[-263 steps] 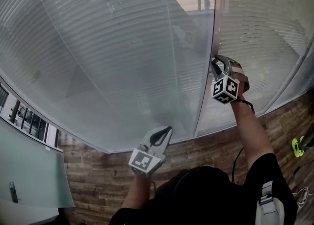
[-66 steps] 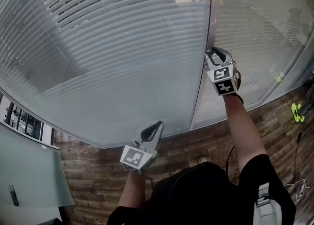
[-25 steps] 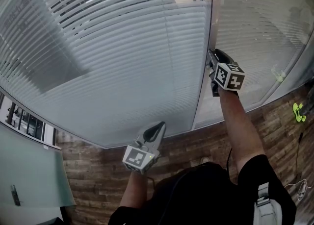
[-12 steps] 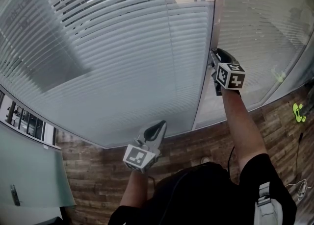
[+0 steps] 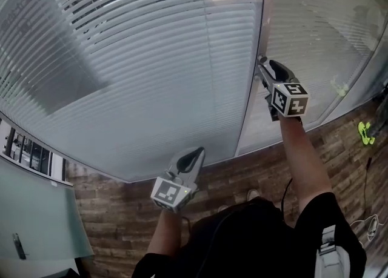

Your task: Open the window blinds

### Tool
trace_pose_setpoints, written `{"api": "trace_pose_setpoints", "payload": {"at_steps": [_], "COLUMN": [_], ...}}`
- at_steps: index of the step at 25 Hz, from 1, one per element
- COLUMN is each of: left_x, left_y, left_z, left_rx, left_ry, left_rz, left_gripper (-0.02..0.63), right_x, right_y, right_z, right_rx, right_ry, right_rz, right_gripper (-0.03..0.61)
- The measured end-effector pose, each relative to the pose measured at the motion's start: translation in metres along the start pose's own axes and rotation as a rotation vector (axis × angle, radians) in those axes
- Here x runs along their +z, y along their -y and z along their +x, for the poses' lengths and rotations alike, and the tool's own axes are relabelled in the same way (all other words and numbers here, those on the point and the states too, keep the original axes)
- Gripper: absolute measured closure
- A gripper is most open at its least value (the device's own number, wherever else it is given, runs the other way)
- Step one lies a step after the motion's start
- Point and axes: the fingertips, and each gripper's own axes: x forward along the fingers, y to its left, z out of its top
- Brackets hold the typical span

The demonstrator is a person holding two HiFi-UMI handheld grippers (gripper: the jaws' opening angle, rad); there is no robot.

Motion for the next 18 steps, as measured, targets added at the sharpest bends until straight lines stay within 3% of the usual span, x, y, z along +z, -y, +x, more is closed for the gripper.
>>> {"api": "trace_pose_setpoints", "payload": {"at_steps": [3, 7, 14, 18], "left_x": [-0.002, -0.002, -0.004, 0.006], "left_y": [0.007, 0.019, 0.029, 0.037], "left_z": [0.005, 0.014, 0.023, 0.026], "left_rx": [-0.029, -0.075, -0.1, -0.11], "left_ry": [-0.003, -0.023, 0.006, -0.02], "left_rz": [-0.011, -0.02, 0.008, -0.02], "left_gripper": [0.609, 0.609, 0.61, 0.609], "right_x": [0.007, 0.017, 0.009, 0.003], "right_y": [-0.009, -0.024, -0.062, -0.088], "right_z": [-0.025, -0.067, -0.13, -0.16], "right_rx": [0.032, 0.049, 0.178, 0.249], "right_ry": [0.057, 0.149, 0.206, 0.221], "right_rz": [-0.062, -0.165, -0.171, -0.195], "right_gripper": [0.393, 0.461, 0.568, 0.572]}}
